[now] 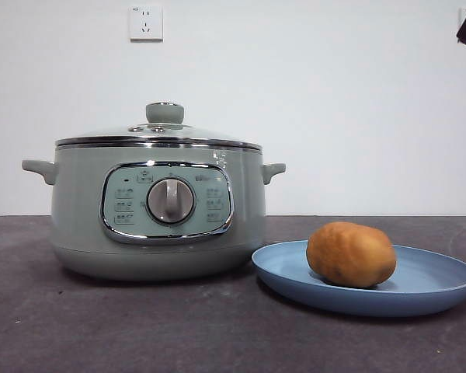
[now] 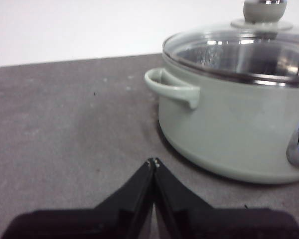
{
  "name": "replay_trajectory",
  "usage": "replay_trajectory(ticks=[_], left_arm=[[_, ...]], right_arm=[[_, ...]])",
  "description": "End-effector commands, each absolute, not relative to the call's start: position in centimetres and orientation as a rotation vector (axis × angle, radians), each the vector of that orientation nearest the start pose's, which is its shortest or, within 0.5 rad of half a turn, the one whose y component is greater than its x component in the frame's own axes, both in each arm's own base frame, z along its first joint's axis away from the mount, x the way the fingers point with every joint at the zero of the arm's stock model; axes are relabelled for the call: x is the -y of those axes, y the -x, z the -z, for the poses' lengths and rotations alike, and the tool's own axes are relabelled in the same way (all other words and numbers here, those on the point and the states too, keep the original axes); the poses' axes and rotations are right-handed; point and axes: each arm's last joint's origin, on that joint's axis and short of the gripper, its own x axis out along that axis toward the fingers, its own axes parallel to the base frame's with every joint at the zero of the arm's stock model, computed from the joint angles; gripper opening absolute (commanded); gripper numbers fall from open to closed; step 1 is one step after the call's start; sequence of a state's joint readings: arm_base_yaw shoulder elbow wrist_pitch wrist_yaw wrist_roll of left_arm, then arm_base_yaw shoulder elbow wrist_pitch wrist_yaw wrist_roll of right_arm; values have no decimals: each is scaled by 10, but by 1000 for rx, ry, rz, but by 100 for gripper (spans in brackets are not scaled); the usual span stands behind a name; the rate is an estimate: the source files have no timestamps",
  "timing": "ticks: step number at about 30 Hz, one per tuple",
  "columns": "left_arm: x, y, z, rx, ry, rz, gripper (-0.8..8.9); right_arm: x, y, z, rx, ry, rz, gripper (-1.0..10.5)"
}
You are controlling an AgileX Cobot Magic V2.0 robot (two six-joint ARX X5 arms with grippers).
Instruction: Take the potato out from the steamer,put the potato on the plate,close the lid
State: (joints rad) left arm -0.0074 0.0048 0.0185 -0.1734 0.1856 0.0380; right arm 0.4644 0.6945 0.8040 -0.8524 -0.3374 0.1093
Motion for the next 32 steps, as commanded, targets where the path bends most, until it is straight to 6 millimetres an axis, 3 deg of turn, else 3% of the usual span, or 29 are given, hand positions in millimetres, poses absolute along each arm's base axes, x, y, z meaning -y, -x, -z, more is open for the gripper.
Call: replay_trajectory(ticks=[1,27,32], left_arm=[[6,-96,-147,-174,-10,191,-4],[6,-96,-148,-169,-11,191,-4],[6,-96,-148,-169,-11,191,-4]], right_arm=[[-64,-107,-296,-794,-54,-719,0],[-64,-106,-296,-793,-54,-719,0],[-54,-101,-304,-652,28,-699,0]])
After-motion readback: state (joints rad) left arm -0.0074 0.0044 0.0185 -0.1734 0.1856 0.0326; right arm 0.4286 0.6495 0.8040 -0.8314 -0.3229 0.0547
